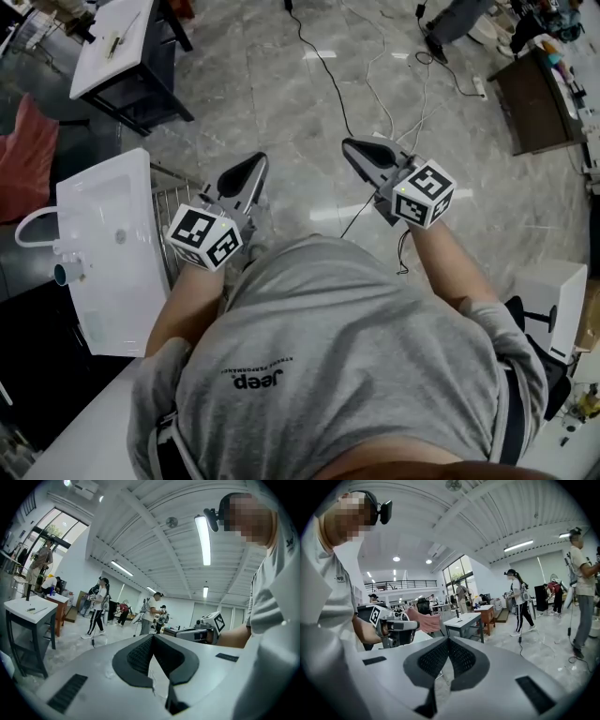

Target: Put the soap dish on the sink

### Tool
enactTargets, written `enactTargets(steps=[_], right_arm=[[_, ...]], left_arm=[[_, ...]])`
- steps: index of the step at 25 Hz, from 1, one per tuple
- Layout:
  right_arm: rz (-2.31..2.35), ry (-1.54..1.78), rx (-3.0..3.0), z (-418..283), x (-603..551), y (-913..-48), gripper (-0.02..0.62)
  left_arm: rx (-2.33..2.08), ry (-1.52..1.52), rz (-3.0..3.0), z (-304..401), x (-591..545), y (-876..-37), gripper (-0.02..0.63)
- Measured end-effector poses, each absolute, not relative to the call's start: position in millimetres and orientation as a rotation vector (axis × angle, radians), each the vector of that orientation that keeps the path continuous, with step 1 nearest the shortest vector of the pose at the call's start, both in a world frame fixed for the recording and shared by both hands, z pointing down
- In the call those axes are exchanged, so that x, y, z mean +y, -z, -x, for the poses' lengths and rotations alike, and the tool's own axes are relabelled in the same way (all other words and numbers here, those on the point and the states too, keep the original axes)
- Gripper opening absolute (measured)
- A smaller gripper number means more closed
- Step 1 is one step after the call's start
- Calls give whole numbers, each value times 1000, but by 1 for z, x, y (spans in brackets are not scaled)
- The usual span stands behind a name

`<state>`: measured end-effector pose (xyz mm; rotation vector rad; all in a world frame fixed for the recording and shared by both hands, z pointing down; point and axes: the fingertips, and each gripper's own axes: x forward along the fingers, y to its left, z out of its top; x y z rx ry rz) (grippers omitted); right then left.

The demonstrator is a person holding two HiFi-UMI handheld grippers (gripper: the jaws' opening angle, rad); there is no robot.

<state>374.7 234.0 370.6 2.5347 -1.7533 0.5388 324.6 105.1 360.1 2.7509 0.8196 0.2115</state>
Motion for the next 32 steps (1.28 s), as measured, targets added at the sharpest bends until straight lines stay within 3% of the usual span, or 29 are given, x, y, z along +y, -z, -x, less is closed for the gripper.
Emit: enactTargets(steps=[32], right_arm=[[-2468,-536,-1791,-385,214,-369,51]], left_arm=[[781,-183,-2776,-327,89,-357,14]])
